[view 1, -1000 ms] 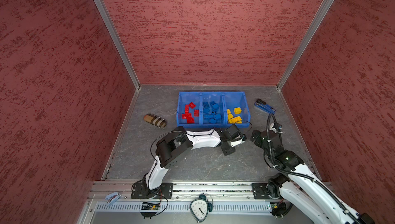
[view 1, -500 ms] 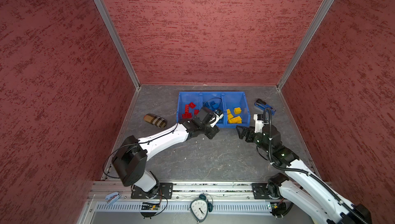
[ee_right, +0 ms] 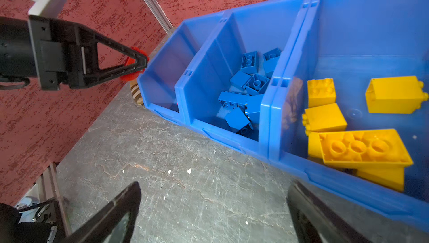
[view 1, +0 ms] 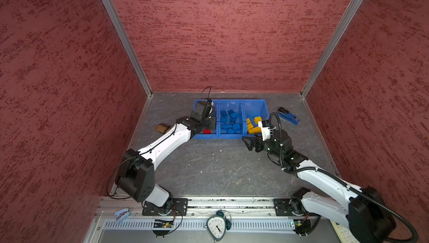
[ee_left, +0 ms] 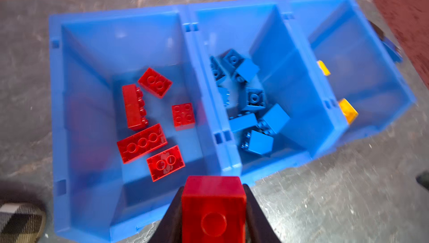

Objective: Sort the legos into containers by color
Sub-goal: Place the lego in the container.

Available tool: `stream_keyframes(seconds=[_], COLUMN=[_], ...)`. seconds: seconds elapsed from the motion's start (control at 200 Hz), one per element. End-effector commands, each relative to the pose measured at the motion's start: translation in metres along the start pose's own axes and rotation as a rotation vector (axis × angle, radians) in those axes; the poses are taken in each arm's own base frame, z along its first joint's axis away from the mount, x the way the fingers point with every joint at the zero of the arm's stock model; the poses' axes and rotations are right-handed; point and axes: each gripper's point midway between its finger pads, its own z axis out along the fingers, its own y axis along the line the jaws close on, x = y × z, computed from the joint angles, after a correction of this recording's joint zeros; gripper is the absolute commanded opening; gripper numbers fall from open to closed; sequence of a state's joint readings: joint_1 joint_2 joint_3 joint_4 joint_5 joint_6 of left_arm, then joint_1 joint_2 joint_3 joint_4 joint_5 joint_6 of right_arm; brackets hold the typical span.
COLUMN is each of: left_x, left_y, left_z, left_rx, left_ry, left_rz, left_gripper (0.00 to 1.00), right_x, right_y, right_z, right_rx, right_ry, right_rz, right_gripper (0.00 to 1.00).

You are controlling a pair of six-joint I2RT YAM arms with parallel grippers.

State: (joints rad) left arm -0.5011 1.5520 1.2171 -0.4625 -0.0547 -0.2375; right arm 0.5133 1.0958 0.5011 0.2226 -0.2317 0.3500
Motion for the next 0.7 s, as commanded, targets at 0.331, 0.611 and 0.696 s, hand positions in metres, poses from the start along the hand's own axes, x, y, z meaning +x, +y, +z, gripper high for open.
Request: stream_keyframes(seconds=[0.331,0.611,0.696], left_x=[-0.006,-0.023,-0.034], left_y=[0.047,0.053,0.056], left_z=[0.07,0.105,0.105], left_rx=[-0.153,-0.151,-0.164], left_ry=[0.238,0.242,0.229], left_rz=[-0.211,-0.224,-0.233], left_gripper=[0.0,0.3,0.62], right_x=[-0.037,-0.033,-0.032], right_y=[-0.033,-0.038,-0.039], right_z=[-0.004,-0.009,-0.011], right_rx=[0.213,0.238,0.245], right_ry=[-0.189,-0.185,-0.182], right_rz=[0.107,0.113,0.114], right_gripper=[0.99,0.99,0.99])
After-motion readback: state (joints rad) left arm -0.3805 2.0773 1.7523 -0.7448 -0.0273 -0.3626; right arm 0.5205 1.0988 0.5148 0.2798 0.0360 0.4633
